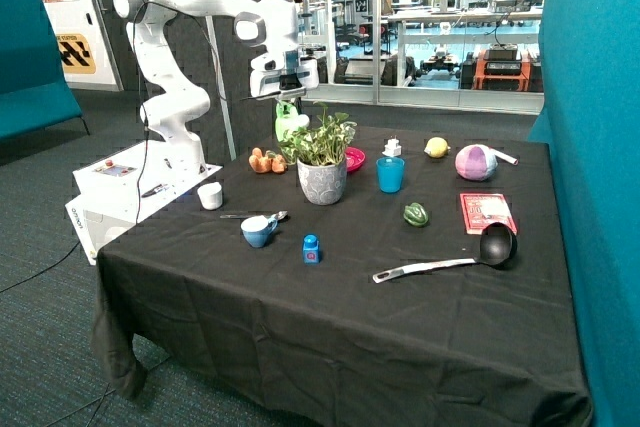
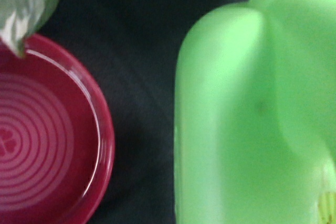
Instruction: Water the pot plant and put the can on the plate
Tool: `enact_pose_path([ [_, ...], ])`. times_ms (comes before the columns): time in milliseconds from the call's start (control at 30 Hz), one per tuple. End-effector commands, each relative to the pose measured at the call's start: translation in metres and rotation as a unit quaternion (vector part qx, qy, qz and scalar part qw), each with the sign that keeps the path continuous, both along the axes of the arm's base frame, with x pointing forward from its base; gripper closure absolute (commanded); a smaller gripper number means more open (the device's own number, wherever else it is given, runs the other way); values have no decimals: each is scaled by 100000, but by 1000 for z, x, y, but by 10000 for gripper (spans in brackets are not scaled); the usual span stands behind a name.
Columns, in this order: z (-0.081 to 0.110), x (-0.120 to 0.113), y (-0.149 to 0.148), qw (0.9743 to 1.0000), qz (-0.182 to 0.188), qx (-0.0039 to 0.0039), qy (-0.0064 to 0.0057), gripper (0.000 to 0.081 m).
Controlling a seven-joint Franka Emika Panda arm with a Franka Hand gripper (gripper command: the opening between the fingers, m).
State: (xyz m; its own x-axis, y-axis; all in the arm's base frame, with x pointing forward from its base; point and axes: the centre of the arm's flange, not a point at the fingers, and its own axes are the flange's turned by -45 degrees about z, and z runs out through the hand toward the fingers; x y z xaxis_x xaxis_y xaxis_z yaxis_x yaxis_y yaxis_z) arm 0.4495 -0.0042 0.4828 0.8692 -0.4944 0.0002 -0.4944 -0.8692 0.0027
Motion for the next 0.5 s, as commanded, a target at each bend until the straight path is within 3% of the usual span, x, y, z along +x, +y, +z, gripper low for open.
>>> enact_pose_path([
  [0, -3, -13, 22, 99950, 3172, 123, -56, 808],
  [167, -8, -18, 38, 99927, 3814, 124, -55, 808],
  [200, -5, -20, 44, 99685, 7933, 126, -50, 808],
  [300, -3, -22, 54, 99480, 10187, 127, -47, 808],
  [367, -2, -22, 62, 99210, 12541, 128, -44, 808],
  [467, 0, -21, 69, 99050, 13754, 128, -43, 808],
])
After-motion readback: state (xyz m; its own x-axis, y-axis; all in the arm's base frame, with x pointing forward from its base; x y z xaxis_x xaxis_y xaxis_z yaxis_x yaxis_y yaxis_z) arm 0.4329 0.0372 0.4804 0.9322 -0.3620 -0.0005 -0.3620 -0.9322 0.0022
